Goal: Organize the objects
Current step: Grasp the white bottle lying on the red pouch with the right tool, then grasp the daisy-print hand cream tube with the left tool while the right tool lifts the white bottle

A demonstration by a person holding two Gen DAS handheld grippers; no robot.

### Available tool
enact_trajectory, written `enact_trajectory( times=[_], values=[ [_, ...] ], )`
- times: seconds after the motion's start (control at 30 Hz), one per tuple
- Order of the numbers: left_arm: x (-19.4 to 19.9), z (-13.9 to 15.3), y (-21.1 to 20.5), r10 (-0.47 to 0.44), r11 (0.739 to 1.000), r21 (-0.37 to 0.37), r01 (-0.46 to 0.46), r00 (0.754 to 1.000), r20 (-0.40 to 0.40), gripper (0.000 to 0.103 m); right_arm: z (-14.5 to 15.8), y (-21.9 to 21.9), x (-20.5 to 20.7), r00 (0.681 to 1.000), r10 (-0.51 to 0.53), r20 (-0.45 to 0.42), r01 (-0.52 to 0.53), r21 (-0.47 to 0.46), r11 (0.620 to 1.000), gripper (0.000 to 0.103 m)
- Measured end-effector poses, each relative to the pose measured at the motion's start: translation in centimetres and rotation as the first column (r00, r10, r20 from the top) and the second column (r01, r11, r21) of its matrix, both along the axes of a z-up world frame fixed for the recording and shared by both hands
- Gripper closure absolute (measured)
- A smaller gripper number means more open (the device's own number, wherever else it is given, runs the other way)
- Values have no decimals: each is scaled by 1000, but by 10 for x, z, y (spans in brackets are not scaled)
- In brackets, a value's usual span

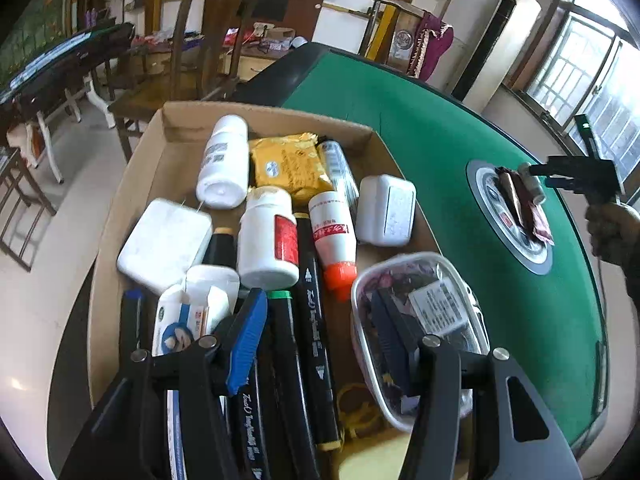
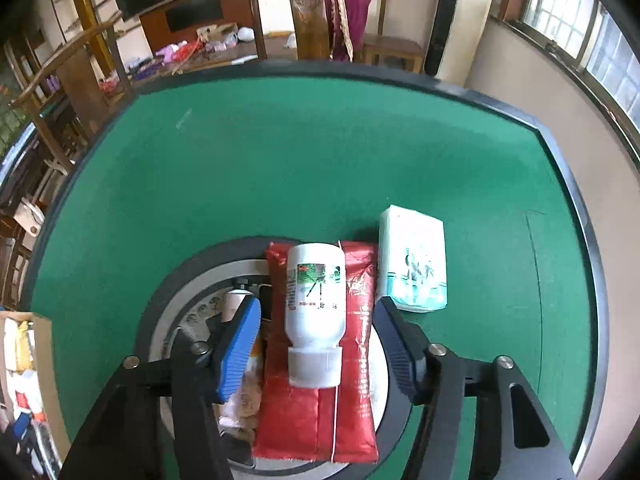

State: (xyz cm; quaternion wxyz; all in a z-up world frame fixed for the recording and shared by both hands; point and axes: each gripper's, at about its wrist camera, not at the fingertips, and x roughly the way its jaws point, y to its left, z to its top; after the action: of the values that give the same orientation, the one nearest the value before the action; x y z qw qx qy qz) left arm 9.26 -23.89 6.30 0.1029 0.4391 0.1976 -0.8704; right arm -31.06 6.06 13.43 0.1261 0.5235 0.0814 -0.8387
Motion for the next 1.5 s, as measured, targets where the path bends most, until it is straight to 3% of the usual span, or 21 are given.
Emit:
enact_trajectory(
  times=[0.03, 0.07, 0.23, 0.4, 0.53, 0.63, 0.8, 0.87, 0.93, 0.97, 1.2, 1.4, 1.47, 1.5],
  values=[
    [4, 2, 1, 9, 1000, 11, -9, 1000, 4, 49, -3, 0, -1, 1000, 2, -4, -2, 2, 1000, 59],
    [9, 5, 1, 23, 1000, 13, -23, 1000, 8, 49, -5, 1, -1, 1000, 6, -10, -6, 2, 1000, 65],
    [17, 43, 3, 45, 999, -25, -47, 997, -67, 49, -3, 6, 13, 999, 30, -29, -30, -20, 999, 66],
    [-21, 72, 18, -51, 999, 13, 53, 994, -95, 44, 16, 24, 60, 998, 26, -58, -33, -122, 992, 66],
    [-84, 69, 49, -161, 980, 115, 164, 986, -29, 43, 28, 42, 116, 996, 26, -90, -43, -195, 980, 67],
    [-137, 59, 78, -227, 947, 236, 219, 974, 7, 43, 37, 65, 157, 992, -1, -123, -29, -245, 969, 67],
    [-206, 51, 128, -274, 947, 183, 263, 961, 38, 43, 61, 94, 203, 980, -5, -198, -40, -219, 975, 67],
    [-233, 43, 141, -278, 945, 193, 265, 960, 41, 43, 63, 112, 221, 986, -4, -169, -36, -230, 973, 67],
    [-263, 29, 155, -270, 955, 155, 254, 959, 91, 44, 57, 125, 237, 993, 11, -121, -38, -219, 975, 67],
    [-276, 22, 161, -282, 948, 181, 261, 954, 104, 44, 54, 130, 244, 994, 10, -106, -33, -217, 976, 67],
    [-328, -1, 188, -258, 956, 179, 231, 955, 145, 44, 22, 156, 281, 1000, 28, 8, -26, -168, 985, 67],
    [-351, -12, 208, -228, 972, 94, 214, 956, 182, 44, 8, 168, 284, 999, 17, 41, -9, -174, 985, 67],
    [-353, -17, 211, -201, 979, 28, 200, 959, 197, 43, 5, 172, 283, 999, 16, 48, -7, -176, 984, 67],
    [-355, -21, 211, -207, 978, 37, 204, 959, 193, 43, 5, 173, 283, 998, 19, 52, -10, -175, 985, 67]
  ],
)
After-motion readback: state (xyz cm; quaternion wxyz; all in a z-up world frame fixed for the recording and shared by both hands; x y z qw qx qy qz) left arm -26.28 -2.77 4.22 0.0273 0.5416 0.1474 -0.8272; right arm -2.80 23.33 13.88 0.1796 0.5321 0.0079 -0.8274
